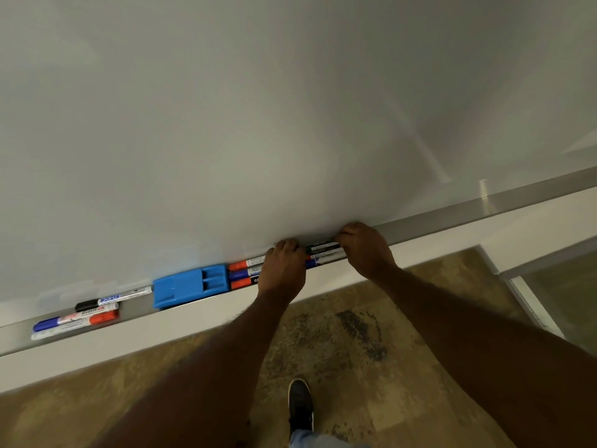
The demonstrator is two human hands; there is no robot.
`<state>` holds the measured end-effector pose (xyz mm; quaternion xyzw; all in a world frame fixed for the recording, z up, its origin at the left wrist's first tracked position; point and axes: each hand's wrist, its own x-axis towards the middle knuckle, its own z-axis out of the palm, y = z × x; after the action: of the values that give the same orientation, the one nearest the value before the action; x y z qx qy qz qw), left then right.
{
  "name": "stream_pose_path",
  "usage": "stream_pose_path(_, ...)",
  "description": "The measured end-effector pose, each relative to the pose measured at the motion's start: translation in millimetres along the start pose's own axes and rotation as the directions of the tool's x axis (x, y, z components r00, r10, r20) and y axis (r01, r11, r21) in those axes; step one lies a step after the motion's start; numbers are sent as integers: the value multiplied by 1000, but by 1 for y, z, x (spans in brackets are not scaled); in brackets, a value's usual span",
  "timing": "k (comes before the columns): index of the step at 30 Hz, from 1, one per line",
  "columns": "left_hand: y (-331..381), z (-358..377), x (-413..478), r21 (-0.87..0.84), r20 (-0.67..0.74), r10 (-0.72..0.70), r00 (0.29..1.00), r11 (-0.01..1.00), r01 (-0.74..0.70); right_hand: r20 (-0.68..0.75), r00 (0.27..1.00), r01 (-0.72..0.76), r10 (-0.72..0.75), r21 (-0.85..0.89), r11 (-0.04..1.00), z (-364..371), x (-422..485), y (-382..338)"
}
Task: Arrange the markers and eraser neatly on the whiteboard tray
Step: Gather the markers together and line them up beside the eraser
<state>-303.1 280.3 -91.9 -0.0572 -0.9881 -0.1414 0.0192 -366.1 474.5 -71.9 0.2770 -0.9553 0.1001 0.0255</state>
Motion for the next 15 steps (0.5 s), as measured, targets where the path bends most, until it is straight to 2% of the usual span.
stream_pose_path(9, -27, -28, -26, 23, -49, 8, 999, 1000, -6, -57, 997, 55, -49, 108, 993, 5, 5, -57)
stream_pose_path(15, -74, -54, -57, 19, -110, -98, 989, 995, 101, -86, 990, 128, -114, 183, 975, 14, 13, -125)
